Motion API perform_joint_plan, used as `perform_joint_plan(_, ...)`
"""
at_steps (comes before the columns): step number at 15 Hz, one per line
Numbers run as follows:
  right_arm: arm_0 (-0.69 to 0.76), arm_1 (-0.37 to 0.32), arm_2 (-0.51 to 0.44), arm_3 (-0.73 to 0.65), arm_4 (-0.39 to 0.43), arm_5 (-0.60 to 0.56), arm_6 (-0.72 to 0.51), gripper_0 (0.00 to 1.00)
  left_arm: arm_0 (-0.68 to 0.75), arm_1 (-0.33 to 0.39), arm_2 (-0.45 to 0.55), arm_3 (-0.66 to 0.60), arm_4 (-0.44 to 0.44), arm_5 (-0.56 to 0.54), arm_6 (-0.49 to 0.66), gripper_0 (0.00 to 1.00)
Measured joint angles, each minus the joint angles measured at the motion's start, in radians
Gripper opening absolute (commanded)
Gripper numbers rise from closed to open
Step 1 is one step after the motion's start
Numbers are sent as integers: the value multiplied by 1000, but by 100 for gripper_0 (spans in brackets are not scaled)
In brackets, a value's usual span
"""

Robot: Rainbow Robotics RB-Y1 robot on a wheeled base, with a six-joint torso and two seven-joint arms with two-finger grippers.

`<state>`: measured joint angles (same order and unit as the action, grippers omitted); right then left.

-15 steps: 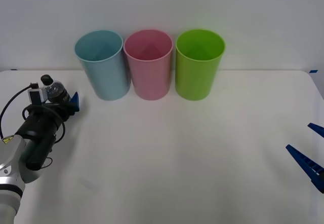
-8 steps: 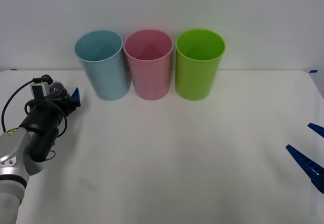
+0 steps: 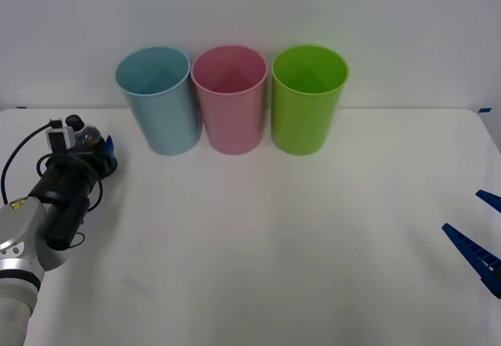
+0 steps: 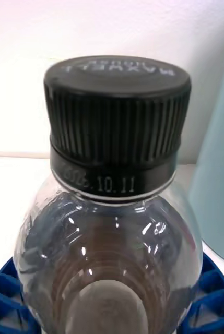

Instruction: Grasp the object on the table and drop it into the matching bin: aluminum can to the light blue bin, PET bottle to the pink bin.

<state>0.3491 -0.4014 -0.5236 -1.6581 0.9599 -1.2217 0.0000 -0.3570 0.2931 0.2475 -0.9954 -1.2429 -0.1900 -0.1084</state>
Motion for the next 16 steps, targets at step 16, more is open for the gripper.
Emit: perform_joint_plan(16, 0, 0, 0, 0, 0, 0, 0, 100, 145, 282, -252, -145, 382, -230, -16, 0)
